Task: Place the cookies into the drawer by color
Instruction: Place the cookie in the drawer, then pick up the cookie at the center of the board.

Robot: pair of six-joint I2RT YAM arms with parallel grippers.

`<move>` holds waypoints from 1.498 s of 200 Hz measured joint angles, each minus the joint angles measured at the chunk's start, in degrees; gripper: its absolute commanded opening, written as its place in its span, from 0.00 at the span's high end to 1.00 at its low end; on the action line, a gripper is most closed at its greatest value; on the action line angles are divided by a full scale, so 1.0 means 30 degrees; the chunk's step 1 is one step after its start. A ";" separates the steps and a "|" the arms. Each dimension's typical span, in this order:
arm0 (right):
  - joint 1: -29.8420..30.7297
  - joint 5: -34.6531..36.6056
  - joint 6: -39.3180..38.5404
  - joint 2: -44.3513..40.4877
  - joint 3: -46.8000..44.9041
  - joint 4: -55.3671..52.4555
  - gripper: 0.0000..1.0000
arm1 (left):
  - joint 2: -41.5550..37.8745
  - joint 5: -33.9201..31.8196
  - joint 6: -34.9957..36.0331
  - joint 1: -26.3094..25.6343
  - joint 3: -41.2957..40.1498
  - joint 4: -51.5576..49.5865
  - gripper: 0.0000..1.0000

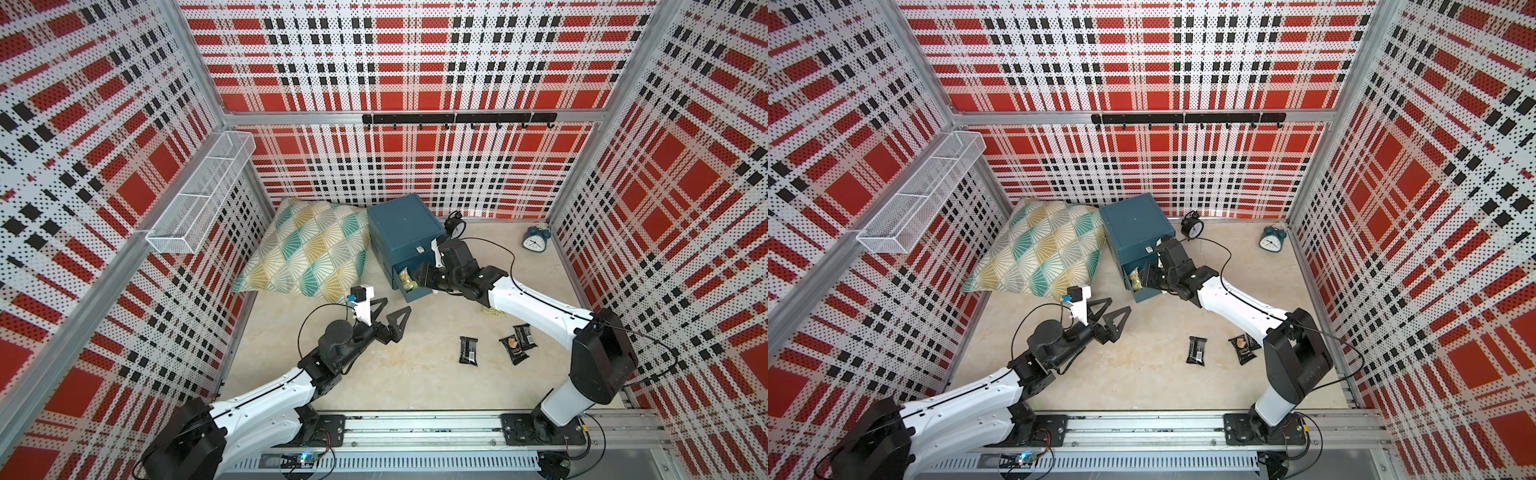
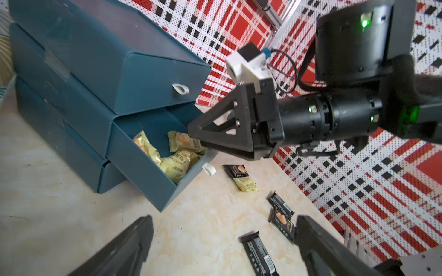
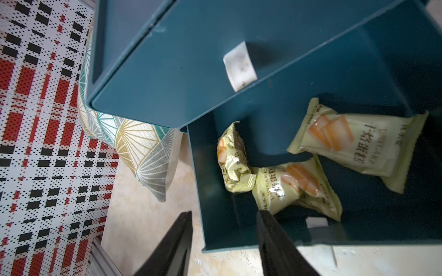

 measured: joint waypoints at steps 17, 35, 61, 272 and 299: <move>-0.0015 0.0437 -0.0131 -0.0991 -0.0823 -0.0051 0.46 | 0.0874 -0.0044 0.0415 -0.0860 0.0459 -0.0015 0.01; -0.0299 0.0780 -0.0189 -0.2382 -0.2055 -0.0080 0.45 | 0.2025 -0.0036 0.0801 -0.1654 0.1202 -0.0087 0.01; -0.1297 0.0903 -0.0233 -0.4357 -0.4087 -0.0146 0.37 | 0.3898 -0.0015 0.1304 -0.2667 0.2324 -0.0131 0.00; -0.9413 0.2419 -0.3344 -0.4007 -0.8786 -0.1902 0.53 | 0.9362 0.0000 0.2703 -0.4823 0.5588 -0.1231 0.00; -0.9420 0.2681 -0.3606 -0.2696 -0.8145 -0.1851 0.60 | 1.0069 0.0240 0.2550 -0.4510 0.5982 -0.1574 0.00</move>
